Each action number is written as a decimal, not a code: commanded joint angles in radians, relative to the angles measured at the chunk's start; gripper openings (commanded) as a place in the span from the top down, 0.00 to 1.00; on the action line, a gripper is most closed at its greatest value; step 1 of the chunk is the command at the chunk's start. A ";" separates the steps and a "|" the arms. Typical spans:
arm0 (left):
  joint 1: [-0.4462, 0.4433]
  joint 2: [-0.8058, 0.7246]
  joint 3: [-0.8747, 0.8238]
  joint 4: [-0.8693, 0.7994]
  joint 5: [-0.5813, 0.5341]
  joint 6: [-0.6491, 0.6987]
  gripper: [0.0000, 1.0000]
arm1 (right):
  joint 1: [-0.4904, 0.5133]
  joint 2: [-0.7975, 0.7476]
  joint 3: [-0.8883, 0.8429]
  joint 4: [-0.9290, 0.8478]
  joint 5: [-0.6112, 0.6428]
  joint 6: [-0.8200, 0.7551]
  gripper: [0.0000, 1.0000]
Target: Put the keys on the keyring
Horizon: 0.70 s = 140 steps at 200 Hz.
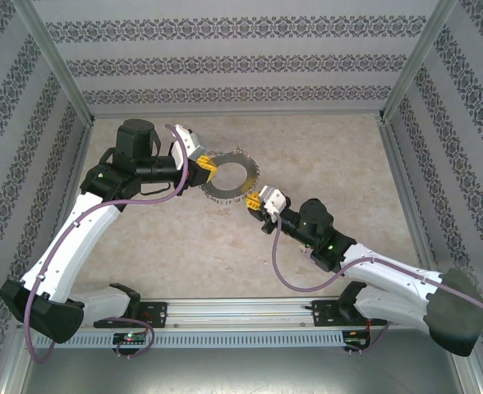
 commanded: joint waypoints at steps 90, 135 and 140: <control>-0.012 -0.014 0.015 0.044 -0.010 -0.025 1.00 | 0.019 -0.054 -0.022 -0.001 0.033 -0.066 0.89; -0.014 -0.014 0.012 0.045 -0.010 -0.031 1.00 | 0.020 -0.031 0.004 0.008 0.007 -0.092 0.89; -0.014 -0.013 0.012 0.045 -0.010 -0.031 1.00 | 0.020 -0.028 0.006 0.005 0.003 -0.095 0.89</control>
